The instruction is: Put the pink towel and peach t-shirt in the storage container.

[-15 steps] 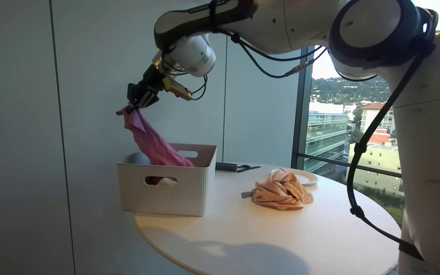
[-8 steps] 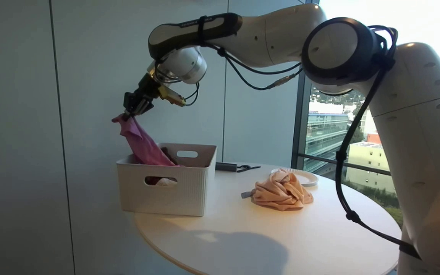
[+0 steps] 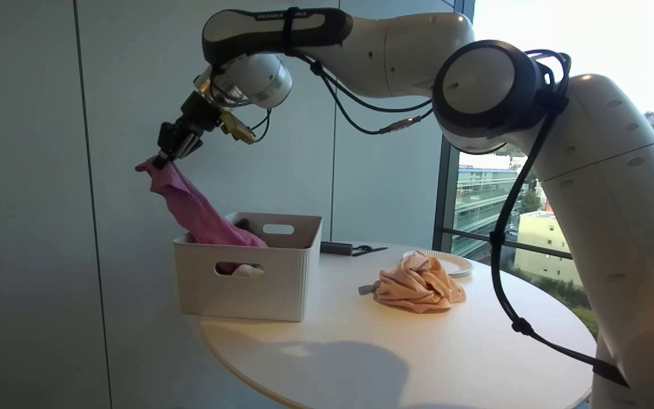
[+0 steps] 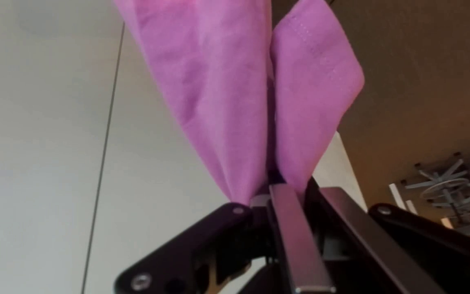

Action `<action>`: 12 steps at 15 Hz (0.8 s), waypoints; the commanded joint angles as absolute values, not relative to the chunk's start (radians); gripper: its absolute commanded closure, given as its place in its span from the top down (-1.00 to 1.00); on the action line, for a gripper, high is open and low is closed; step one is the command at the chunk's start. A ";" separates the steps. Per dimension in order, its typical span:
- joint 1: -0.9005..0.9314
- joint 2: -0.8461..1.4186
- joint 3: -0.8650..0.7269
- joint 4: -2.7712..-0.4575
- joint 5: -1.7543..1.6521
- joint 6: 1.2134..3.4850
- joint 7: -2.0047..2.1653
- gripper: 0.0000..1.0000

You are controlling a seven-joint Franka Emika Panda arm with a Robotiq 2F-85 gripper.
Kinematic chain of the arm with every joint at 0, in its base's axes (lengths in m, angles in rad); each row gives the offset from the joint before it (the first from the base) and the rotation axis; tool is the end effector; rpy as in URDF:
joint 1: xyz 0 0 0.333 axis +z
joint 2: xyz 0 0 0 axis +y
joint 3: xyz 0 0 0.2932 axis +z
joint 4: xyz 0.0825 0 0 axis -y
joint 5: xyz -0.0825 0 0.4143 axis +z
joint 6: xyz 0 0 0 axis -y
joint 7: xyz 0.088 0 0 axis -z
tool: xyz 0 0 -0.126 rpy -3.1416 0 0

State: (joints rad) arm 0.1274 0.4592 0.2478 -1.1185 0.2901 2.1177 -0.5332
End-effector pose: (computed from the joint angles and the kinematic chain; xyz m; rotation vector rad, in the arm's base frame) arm 0.7135 0.2500 0.5883 -2.4928 -1.0112 -0.8076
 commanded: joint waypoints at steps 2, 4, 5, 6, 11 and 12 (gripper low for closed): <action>0.125 0.554 0.302 -0.981 0.345 2.018 -0.597 -0.76; 0.123 0.567 0.304 -0.969 0.346 1.995 -0.587 -0.25; 0.121 0.570 0.306 -0.965 0.350 1.988 -0.582 -0.18; 0.114 0.573 0.305 -0.960 0.356 1.984 -0.581 -0.02; 0.090 0.570 0.306 -0.942 0.379 1.917 -0.582 0.73; 0.102 0.563 0.284 -0.946 0.354 1.938 -0.533 0.91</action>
State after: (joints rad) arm 0.0991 0.5503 0.2919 -0.9957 0.3575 1.9497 -0.5752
